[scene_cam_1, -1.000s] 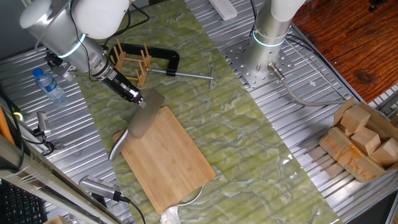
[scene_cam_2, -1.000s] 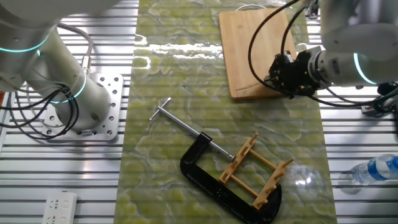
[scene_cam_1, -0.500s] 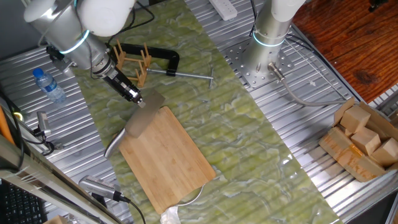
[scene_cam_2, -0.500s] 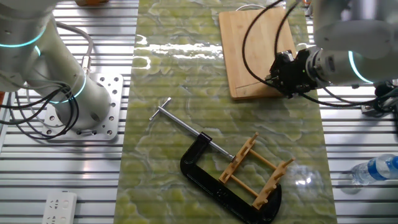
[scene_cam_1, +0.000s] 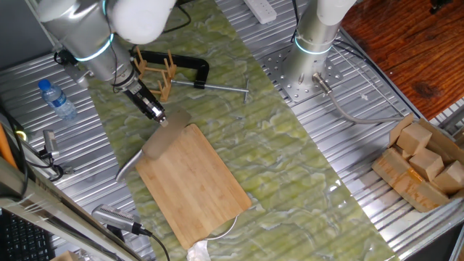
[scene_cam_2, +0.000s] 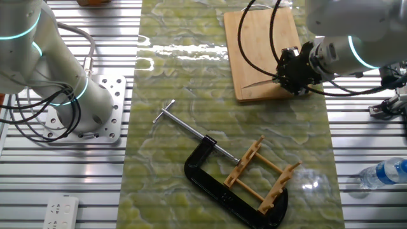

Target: Put the knife on the knife rack

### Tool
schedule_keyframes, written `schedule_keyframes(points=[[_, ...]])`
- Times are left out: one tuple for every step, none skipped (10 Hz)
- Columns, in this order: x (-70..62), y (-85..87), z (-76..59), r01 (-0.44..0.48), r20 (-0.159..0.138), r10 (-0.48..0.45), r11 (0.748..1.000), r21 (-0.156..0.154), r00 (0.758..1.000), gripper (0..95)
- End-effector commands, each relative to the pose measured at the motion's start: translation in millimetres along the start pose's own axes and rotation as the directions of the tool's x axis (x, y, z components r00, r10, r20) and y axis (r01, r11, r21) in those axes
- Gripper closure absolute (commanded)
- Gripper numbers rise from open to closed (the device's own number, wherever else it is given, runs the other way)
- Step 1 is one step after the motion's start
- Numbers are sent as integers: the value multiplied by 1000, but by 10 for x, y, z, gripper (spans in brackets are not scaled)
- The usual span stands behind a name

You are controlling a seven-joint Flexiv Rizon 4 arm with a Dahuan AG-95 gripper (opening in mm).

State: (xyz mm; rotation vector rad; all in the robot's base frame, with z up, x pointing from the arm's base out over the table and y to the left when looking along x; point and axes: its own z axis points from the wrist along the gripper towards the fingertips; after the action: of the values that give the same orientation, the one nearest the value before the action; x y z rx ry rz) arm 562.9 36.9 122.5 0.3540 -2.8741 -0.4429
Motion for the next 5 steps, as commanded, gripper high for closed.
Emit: schedule_keyframes(points=[[-6,42,-27,-38,36,38,999,16,999,950],[-17,65,-46,-56,63,55,998,26,996,950],[-22,74,-52,-68,73,66,997,31,995,950],[-23,75,-53,-83,83,80,996,32,993,950],[-23,76,-52,-112,95,109,993,29,990,950]])
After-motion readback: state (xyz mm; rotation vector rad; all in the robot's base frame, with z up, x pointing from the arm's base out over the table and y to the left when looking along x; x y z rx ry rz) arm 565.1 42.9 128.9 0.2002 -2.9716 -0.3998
